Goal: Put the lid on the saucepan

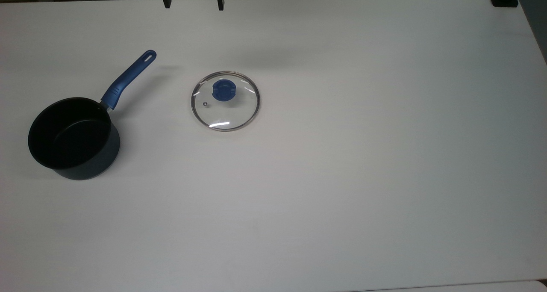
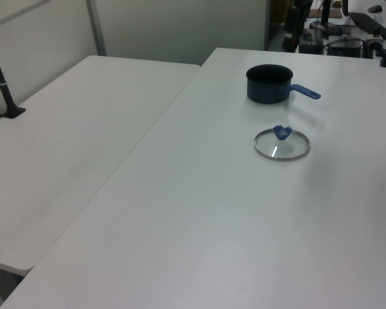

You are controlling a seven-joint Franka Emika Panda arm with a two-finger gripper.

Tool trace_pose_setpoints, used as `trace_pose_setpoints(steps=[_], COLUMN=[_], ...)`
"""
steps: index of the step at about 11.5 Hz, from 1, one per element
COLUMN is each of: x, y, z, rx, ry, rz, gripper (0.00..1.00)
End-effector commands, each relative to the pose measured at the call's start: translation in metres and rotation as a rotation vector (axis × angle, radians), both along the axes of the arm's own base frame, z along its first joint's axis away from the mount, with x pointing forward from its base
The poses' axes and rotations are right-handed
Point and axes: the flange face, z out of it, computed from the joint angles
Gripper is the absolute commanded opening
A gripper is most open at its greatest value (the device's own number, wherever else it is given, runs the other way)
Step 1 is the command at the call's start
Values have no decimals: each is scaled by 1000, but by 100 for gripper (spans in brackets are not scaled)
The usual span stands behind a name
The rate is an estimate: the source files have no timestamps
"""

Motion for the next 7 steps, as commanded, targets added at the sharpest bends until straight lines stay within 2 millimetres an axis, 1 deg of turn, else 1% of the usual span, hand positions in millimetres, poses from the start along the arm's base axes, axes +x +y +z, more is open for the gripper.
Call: trace_pose_setpoints(steps=[1,5,7], x=[-7,-7,-5], y=[3,4,2], z=[3,1,-6], rx=[9,7,-3], ry=[1,6,19], rz=[16,20,59], gripper=[100,100,100])
